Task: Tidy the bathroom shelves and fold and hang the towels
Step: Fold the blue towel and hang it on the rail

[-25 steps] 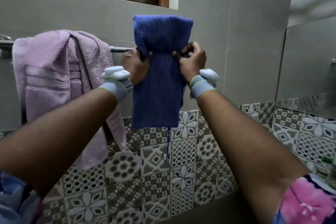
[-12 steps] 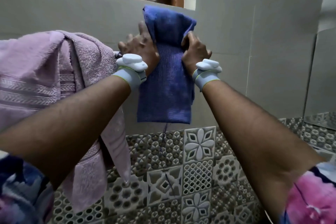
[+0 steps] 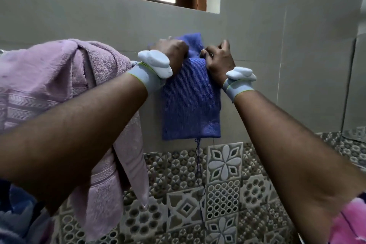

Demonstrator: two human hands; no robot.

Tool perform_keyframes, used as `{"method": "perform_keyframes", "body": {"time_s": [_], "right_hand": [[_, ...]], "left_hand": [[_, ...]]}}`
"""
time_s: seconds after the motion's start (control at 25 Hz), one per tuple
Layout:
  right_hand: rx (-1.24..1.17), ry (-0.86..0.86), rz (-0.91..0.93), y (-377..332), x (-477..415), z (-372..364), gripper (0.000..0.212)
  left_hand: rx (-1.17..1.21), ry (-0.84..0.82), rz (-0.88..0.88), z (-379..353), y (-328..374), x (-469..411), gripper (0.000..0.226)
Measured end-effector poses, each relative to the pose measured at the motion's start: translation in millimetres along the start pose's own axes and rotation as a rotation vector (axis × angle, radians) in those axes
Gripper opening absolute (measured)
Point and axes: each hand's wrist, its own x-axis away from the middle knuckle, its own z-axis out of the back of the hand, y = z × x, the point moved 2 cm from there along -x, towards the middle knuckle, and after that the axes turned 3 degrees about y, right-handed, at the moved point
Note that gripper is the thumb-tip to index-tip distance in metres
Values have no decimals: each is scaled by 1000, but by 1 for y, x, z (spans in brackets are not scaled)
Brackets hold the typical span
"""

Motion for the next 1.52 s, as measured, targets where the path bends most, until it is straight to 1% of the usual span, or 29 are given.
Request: {"method": "perform_keyframes", "body": {"time_s": [0.04,0.08,0.12,0.16,0.2,0.24,0.32,0.36,0.4,0.44,0.52,0.56,0.64,0.72,0.76,0.88,1.0,1.16,1.24,1.36,1.44,1.52], "right_hand": [[-18,-19,19,1,0,2,29],[-25,-44,36,3,-1,4,33],[0,-77,47,3,-2,6,37],[51,-97,57,2,-1,6,38],[114,-93,75,-1,1,6,36],[195,-46,125,-4,7,6,31],[341,102,334,-13,19,5,21],[358,151,418,-15,24,4,21],[307,135,418,-18,25,4,24],[190,82,335,-23,25,5,31],[-69,-22,111,-30,19,6,42],[-86,-50,44,-31,14,4,45],[36,-185,20,-33,8,3,45],[171,-359,-1,-34,0,0,39],[187,-404,-39,-33,-5,-3,41],[131,-445,-177,-31,-18,-13,46],[119,-501,-181,-30,-20,-17,46],[187,-557,-173,-30,-23,-14,45],[188,-520,-172,-29,-22,-16,46],[122,-480,-162,-30,-19,-15,45],[155,-486,-90,-32,-18,-11,39],[198,-391,-42,-38,-15,-5,36]], "left_hand": [[-4,-1,9,0,4,-2,29],[7,-18,27,1,7,-2,18],[38,-18,58,2,8,-1,23],[86,-31,93,2,8,2,35],[136,-48,110,-2,8,8,42],[144,-42,111,-9,8,14,50],[34,24,39,-18,7,25,55],[-9,55,10,-21,7,27,55],[-31,64,-11,-22,5,26,56],[-38,72,-16,-24,5,25,58],[-76,101,-18,-26,6,23,62],[-98,123,-16,-26,7,23,64],[-87,143,-4,-26,7,24,68],[-30,150,13,-23,6,23,70],[-10,150,16,-21,6,23,69],[29,157,20,-20,8,21,71],[27,120,30,-19,5,18,80],[40,13,56,-12,2,16,78],[44,15,48,-14,3,17,76],[58,28,14,-14,1,19,74],[104,-12,16,-13,-2,21,82],[196,-50,15,-9,-8,25,90]]}}
